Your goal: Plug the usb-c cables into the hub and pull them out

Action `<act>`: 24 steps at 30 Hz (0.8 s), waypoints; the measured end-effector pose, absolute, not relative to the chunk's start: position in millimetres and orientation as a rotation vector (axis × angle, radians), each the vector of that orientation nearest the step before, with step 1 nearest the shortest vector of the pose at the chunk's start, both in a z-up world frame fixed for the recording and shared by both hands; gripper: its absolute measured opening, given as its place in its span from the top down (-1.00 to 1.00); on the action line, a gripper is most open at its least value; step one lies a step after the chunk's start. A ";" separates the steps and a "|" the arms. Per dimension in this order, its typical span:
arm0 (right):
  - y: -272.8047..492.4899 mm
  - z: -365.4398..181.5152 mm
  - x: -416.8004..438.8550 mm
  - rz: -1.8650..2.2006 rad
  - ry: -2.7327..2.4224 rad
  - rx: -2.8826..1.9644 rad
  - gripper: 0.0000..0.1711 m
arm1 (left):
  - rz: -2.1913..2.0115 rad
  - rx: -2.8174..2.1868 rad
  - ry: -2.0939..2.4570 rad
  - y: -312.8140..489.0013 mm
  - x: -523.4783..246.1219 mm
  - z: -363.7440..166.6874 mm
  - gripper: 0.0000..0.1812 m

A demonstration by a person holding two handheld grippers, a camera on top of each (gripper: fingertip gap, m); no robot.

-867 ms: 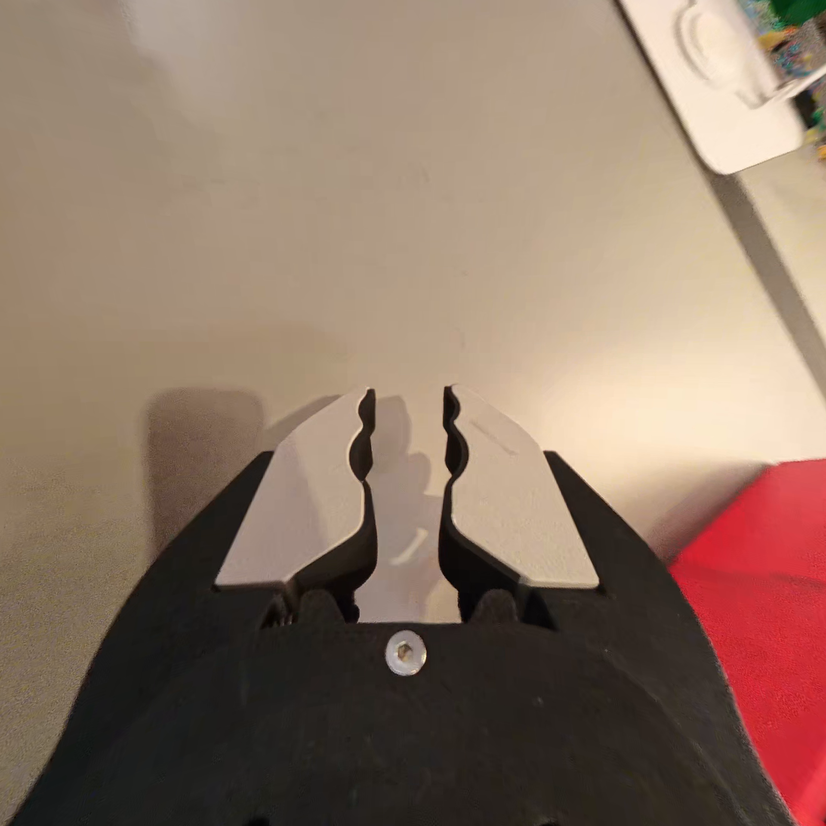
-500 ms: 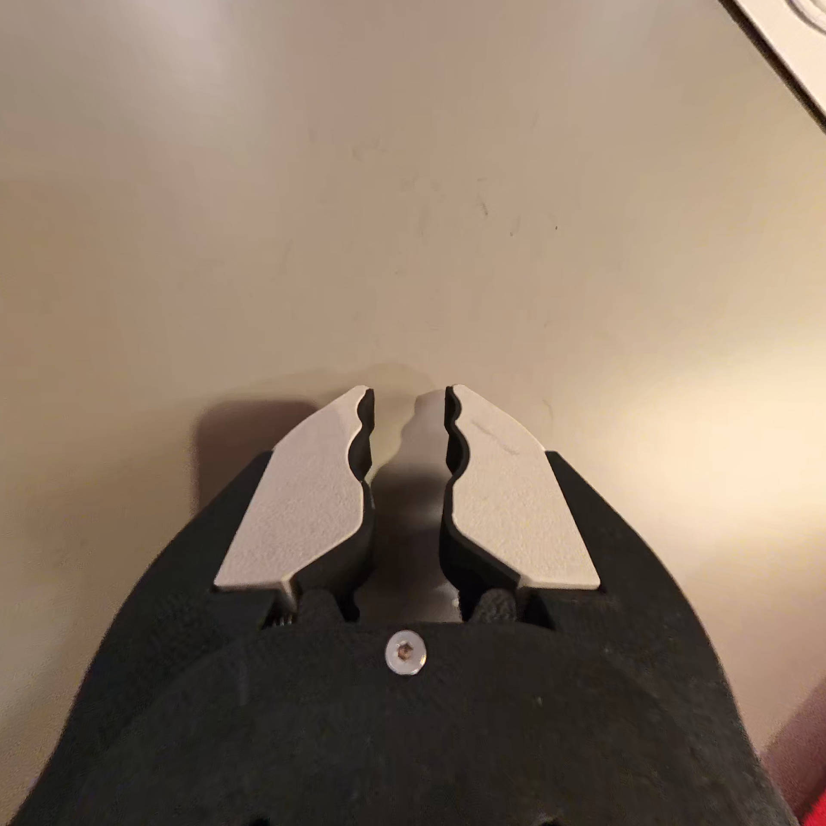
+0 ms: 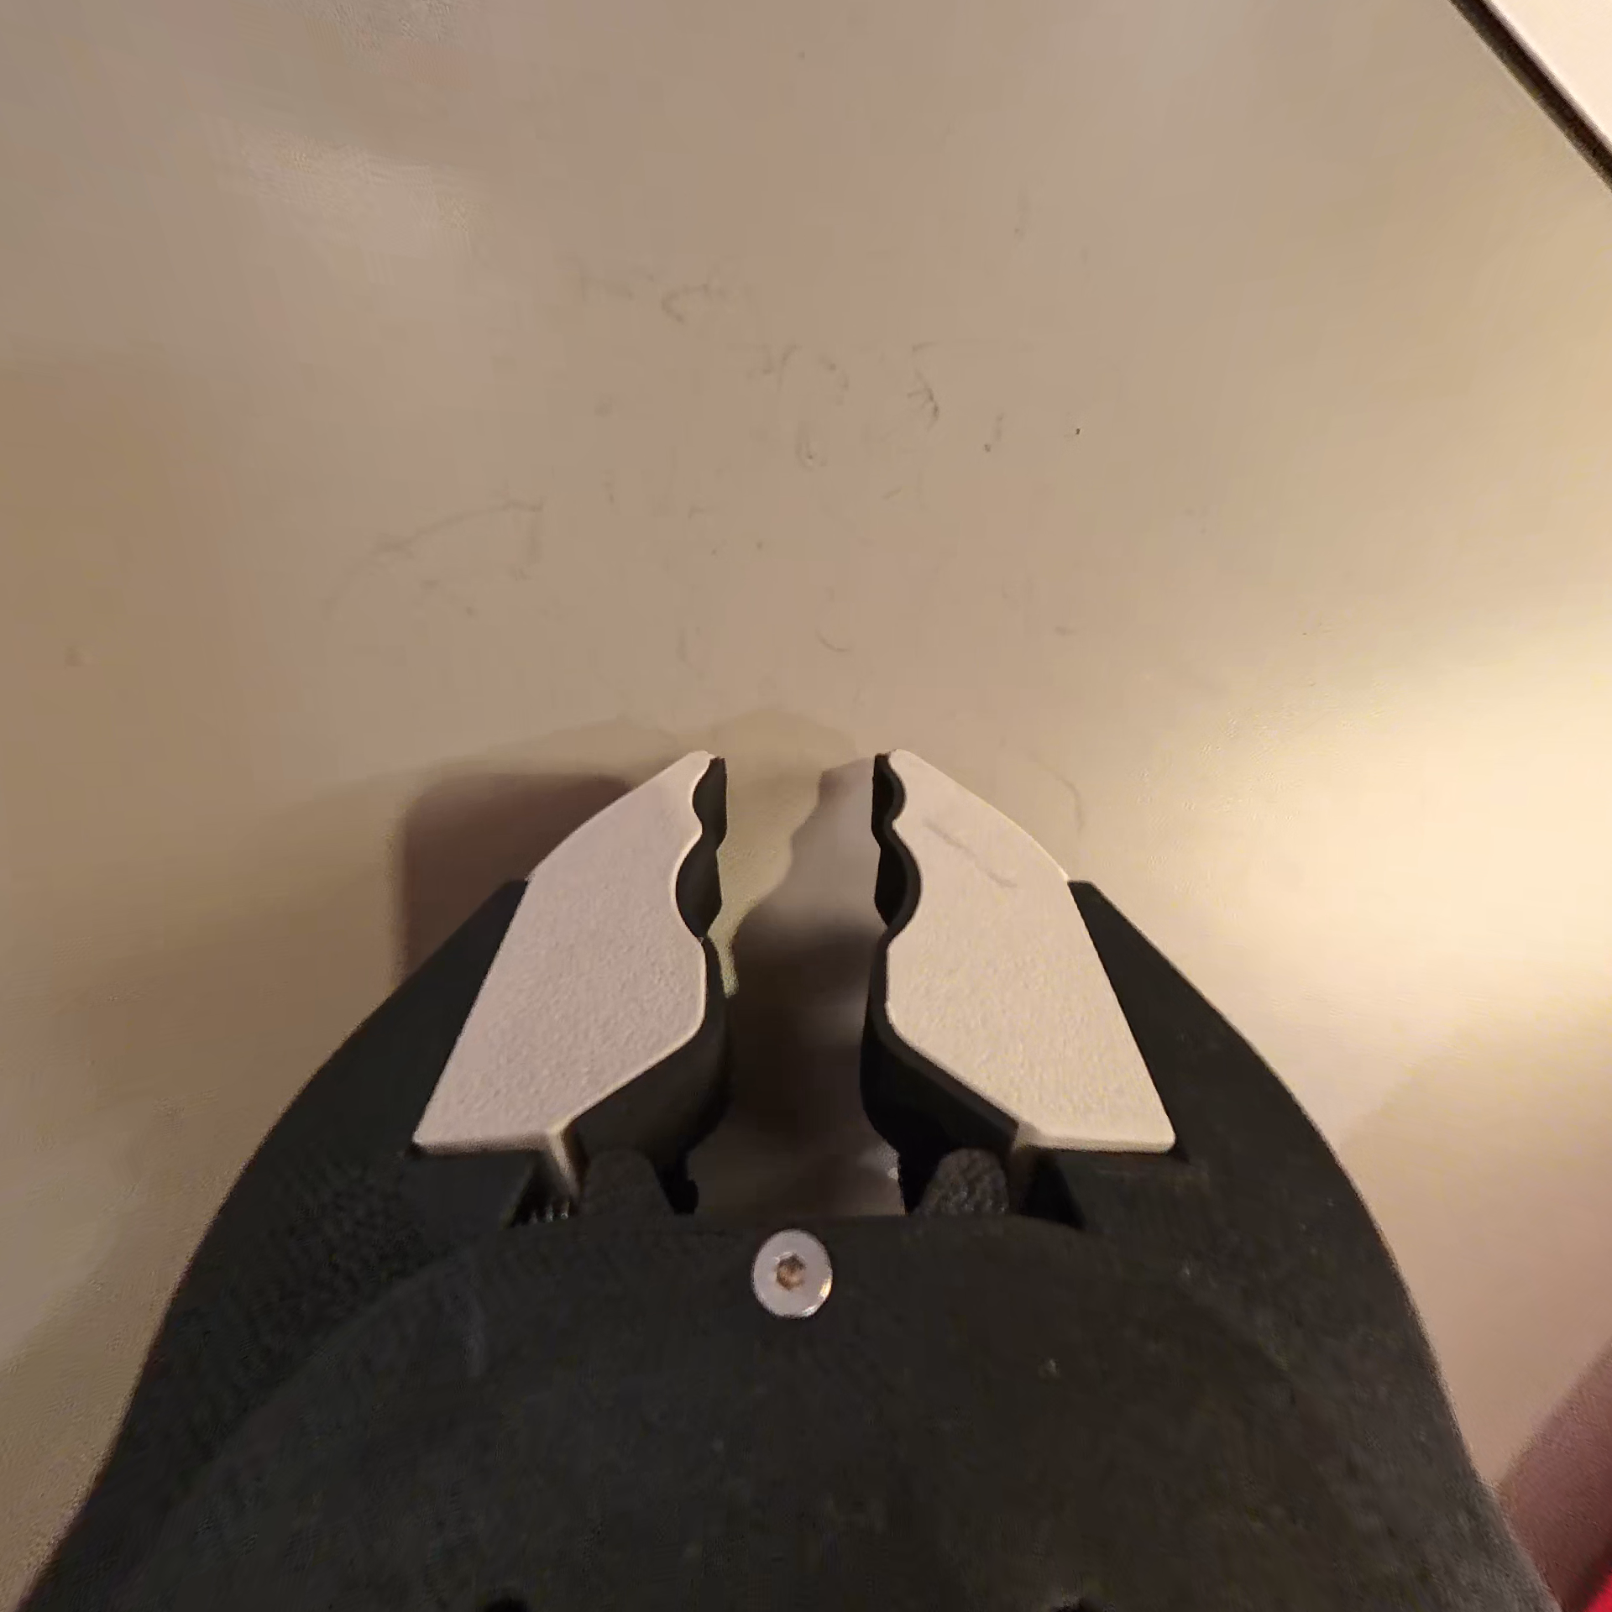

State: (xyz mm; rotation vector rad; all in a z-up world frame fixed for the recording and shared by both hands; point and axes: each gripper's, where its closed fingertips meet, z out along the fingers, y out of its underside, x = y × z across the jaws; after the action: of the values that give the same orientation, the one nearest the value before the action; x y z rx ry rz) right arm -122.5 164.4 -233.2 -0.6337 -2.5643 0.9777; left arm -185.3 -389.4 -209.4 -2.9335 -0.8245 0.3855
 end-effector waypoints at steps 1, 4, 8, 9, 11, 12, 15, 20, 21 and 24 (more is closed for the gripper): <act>164.7 -233.2 -122.7 0.972 -2.564 -0.639 0.62 | 0.327 -2.978 -0.801 -391.6 -187.9 -216.8 0.53; 164.9 -233.0 -122.8 0.949 -2.561 -0.645 0.61 | 0.153 -3.089 -0.717 -395.8 -188.0 -234.9 0.61; 164.6 -232.9 -122.8 0.928 -2.556 -0.649 0.61 | -0.009 -3.083 -0.753 -392.3 -185.1 -237.3 0.71; 164.4 -233.0 -123.0 0.929 -2.556 -0.653 0.61 | -0.014 -3.084 -0.750 -392.3 -184.9 -237.4 0.72; 164.2 -233.0 -123.7 0.930 -2.553 -0.660 0.60 | -0.010 -3.066 -0.770 -392.9 -185.4 -236.8 0.72; 164.1 -232.9 -124.0 0.930 -2.554 -0.662 0.60 | 0.007 -3.047 -0.795 -393.5 -186.0 -235.9 0.72; 164.6 -232.9 -124.9 0.927 -2.560 -0.660 0.57 | 0.100 -2.960 -0.872 -395.9 -188.3 -222.6 0.72; 165.2 -232.7 -129.5 0.911 -2.564 -0.644 0.56 | 0.331 -2.790 -0.993 -395.1 -194.7 -176.8 0.73; 164.9 -232.6 -130.5 0.911 -2.564 -0.639 0.56 | 0.355 -2.730 -0.998 -389.8 -195.4 -167.0 0.73; 162.3 -232.7 -132.4 0.921 -2.567 -0.628 0.56 | 0.348 -2.495 -1.033 -370.4 -195.9 -140.1 0.74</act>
State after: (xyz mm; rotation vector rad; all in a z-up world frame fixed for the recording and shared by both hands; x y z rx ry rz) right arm -132.4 162.3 -232.7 -0.6280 -2.5673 0.9214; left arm -195.9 -370.4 -140.1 -2.4954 -1.0332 0.3480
